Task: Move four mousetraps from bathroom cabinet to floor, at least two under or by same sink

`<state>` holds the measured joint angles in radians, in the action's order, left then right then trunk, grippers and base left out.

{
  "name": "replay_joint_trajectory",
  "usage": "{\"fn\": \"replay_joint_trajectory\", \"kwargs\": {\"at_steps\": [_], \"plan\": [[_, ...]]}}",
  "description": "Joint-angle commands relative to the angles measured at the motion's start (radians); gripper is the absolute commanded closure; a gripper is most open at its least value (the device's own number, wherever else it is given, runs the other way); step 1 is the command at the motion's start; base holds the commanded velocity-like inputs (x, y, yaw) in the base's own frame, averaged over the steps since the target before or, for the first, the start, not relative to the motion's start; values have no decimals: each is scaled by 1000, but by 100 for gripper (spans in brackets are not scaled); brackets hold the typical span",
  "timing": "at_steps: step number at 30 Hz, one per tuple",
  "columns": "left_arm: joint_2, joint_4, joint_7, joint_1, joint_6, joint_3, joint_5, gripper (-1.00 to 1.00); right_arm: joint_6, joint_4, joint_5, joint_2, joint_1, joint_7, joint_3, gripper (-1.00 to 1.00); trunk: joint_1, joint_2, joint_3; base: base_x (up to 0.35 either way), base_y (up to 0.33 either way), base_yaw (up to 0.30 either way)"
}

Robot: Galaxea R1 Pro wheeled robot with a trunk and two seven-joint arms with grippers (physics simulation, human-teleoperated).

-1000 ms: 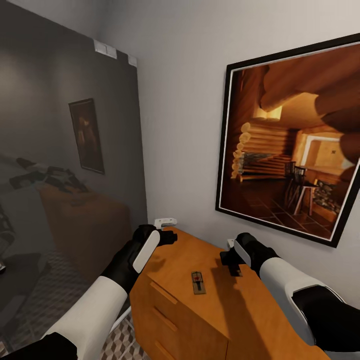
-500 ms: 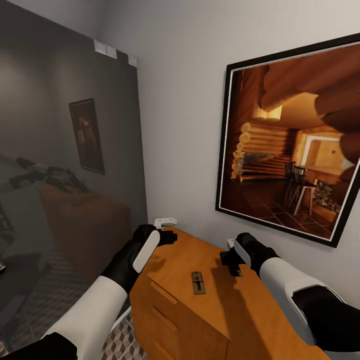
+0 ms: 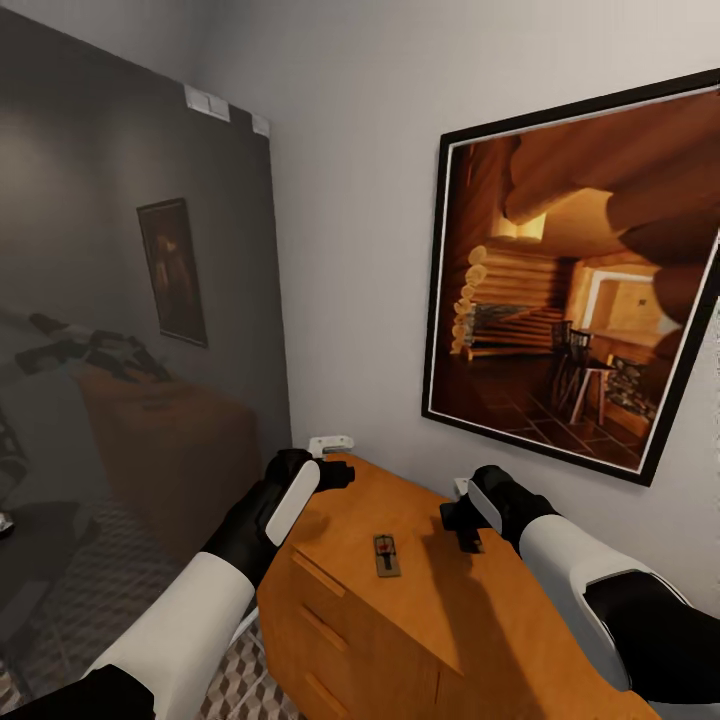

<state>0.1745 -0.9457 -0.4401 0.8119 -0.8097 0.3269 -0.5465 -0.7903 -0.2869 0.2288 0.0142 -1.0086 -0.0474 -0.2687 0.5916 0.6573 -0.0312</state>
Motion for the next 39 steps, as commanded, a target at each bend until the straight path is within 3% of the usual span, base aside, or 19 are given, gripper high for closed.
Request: {"fn": "replay_joint_trajectory", "kwargs": {"at_steps": [1, 17, 20, 26, 30, 39], "plan": [[0, -1, -10, 1, -2, 1, -10, -100, -4, -2, 3, 1, -1, -5, -7, 100, 0, 2, -2, -78, -66, 0], [0, 4, -21, 1, -15, 1, -7, -100, -4, -2, 2, 1, -1, -5, -7, 100, 0, 2, -2, -11, -9, 0], [0, 12, -49, 1, -15, 2, -7, -100, -4, -2, 2, 1, -1, -5, -7, 100, 0, 2, -2, 0, 0, 0], [0, 64, -203, 1, -4, 3, -9, -100, -3, -2, 1, 1, -1, -3, -7, 100, 0, 2, -2, 0, 0, 0], [0, 70, -271, 1, 0, 3, -10, -100, -3, -2, 1, 1, -1, -3, -7, 100, 0, 2, -2, 0, 0, 0], [0, 73, -291, 1, 19, 0, -18, -100, -3, -2, 1, 1, -1, -3, -8, 100, 0, 2, -2, 0, 0, 0]]}}
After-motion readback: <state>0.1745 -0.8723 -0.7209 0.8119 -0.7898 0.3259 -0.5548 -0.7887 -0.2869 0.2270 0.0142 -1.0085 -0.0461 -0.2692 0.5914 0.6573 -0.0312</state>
